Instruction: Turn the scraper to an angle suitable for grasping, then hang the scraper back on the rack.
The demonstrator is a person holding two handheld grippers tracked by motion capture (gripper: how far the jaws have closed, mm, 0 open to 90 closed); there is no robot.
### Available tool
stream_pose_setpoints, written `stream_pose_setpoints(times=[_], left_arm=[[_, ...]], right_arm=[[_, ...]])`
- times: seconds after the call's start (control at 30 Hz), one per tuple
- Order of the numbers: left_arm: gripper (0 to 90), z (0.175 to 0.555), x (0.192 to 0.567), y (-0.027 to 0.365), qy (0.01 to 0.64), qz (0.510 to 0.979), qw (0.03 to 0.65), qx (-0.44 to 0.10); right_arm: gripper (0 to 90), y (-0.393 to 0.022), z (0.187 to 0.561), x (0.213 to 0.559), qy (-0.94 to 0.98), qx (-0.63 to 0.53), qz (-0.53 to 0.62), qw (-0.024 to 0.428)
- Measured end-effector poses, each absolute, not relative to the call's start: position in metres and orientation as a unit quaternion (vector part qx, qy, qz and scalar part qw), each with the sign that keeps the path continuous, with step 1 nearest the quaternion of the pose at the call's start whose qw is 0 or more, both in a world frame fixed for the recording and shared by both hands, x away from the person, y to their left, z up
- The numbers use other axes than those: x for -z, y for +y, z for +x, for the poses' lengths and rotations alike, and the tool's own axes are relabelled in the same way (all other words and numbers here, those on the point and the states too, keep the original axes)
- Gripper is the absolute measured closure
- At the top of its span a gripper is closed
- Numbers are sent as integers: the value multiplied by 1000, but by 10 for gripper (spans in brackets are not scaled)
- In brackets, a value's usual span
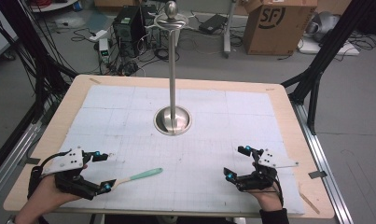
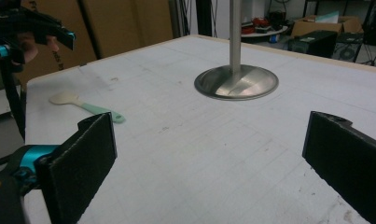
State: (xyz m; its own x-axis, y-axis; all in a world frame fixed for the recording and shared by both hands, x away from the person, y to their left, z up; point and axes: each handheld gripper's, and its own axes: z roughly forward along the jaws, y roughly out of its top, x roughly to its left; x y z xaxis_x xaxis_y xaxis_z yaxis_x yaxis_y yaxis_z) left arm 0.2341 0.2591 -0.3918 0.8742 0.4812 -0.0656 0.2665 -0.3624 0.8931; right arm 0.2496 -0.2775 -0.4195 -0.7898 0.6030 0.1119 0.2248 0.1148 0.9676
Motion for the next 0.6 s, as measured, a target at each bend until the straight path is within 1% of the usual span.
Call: stream_pose_setpoints(times=[0.1,0.27,0.43,0.6], left_arm=[[108,239,391,260,225,825,509,-95],[126,250,388,257,209,851,472,-97],[142,262,383,244,199,878,428,-77],[150,268,387,227,187,902,385,-55]], right_arm=[[17,-276,249,420,732,-600,282,155],[17,-277,248,419,730,-602,283,157],[17,-278,249,419,729,-604,282,158],[17,-279,248,419,728,-604,283,156]])
